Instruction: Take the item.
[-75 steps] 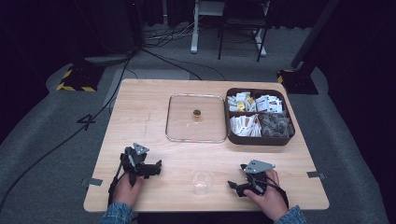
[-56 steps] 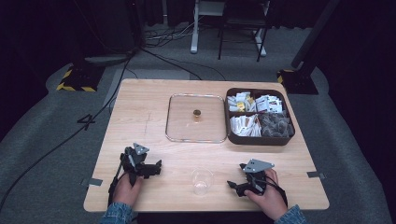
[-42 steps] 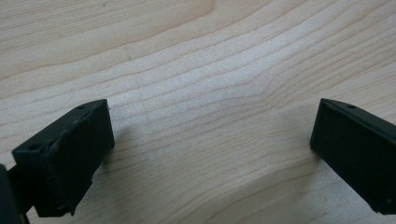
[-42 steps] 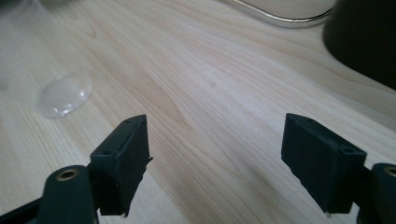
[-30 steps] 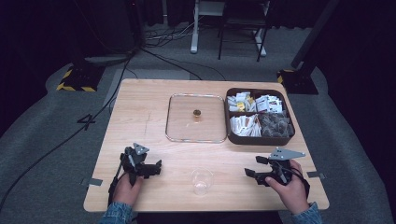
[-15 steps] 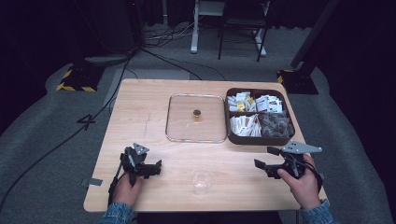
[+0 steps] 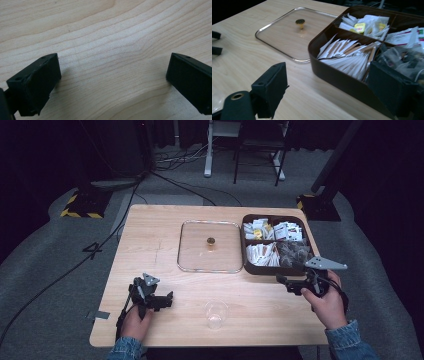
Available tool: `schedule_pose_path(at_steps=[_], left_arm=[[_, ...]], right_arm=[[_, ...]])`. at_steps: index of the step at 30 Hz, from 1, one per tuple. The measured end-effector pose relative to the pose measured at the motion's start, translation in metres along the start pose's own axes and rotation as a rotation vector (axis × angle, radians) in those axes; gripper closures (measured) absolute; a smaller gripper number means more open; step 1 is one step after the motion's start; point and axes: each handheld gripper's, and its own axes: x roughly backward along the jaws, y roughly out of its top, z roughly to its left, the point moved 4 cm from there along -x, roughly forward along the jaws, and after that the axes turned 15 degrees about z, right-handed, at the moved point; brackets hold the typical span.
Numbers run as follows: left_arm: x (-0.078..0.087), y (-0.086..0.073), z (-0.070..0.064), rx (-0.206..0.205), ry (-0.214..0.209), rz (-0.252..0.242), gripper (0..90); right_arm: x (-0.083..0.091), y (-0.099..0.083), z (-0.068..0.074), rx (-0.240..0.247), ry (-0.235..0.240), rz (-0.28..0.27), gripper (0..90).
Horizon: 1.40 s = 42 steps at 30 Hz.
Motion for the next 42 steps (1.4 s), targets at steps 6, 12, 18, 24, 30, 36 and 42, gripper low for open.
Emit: schedule_pose_path(at_steps=[6,12,18,24,30,36,42], left_arm=[[0.000,0.000,0.000,-0.001,0.000,0.001,0.0],[0.000,0.000,0.000,0.000,0.000,0.000,0.0],[0.000,0.000,0.000,0.000,0.000,0.000,0.0],[0.000,0.000,0.000,0.000,0.000,0.000,0.0],[0.000,0.000,0.000,0.000,0.000,0.000,0.0],[0.000,0.000,0.000,0.000,0.000,0.000,0.0],[0.000,0.000,0.000,0.000,0.000,0.000,0.0]], right_arm=[[0.000,0.014,-0.019,0.002,-0.033,0.023,15.8],[-0.001,0.027,-0.051,-0.030,-0.078,0.053,15.9],[-0.005,0.036,-0.076,-0.094,-0.109,0.051,17.5],[-0.015,0.035,-0.095,-0.124,-0.168,0.082,24.0],[-0.027,0.027,-0.112,-0.096,-0.222,0.160,30.8],[-0.040,0.018,-0.126,-0.115,-0.234,0.191,30.4],[-0.049,0.012,-0.126,-0.134,-0.196,0.198,31.1]])
